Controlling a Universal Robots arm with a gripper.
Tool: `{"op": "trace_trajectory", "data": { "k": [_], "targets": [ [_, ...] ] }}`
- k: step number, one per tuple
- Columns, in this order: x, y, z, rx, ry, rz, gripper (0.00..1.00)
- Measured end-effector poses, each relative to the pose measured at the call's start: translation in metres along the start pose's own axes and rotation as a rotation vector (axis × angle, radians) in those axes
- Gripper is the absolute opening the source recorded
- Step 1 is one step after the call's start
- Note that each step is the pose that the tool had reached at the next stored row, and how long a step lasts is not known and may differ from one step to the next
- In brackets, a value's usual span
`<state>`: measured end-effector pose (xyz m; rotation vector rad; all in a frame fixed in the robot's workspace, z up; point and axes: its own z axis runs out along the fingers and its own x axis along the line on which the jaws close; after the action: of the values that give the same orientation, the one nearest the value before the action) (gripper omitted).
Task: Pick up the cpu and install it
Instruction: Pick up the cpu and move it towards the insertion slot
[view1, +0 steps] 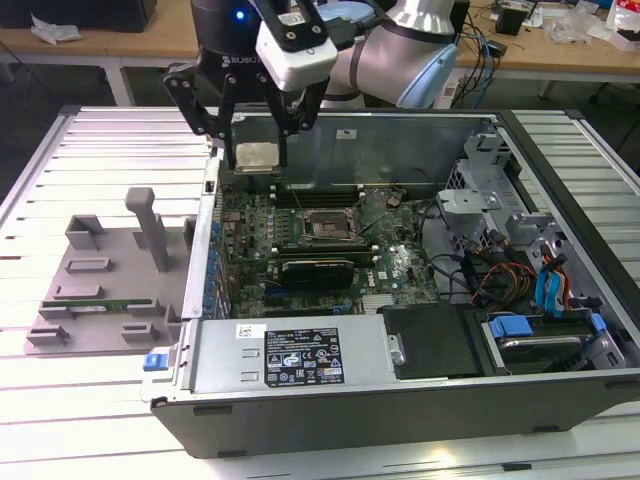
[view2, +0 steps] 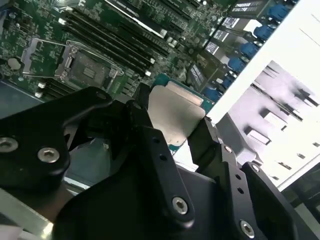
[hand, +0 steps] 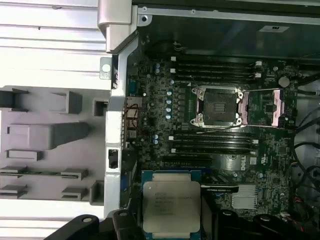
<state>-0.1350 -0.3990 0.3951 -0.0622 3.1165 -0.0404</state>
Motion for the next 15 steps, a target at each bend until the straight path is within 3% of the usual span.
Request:
{"op": "trace_trajectory", "data": {
  "k": [9,11,15],
  "targets": [
    [-0.0235,0.0007,0.0015,-0.0012,0.0003,0.0,0.55],
    [-0.0282,0.0016,0.0022,-0.019,-0.0003,0.0,0.55],
    [-0.0361,0.0047,0.0055,-0.023,-0.0004,0.001,0.55]
  ]
}}
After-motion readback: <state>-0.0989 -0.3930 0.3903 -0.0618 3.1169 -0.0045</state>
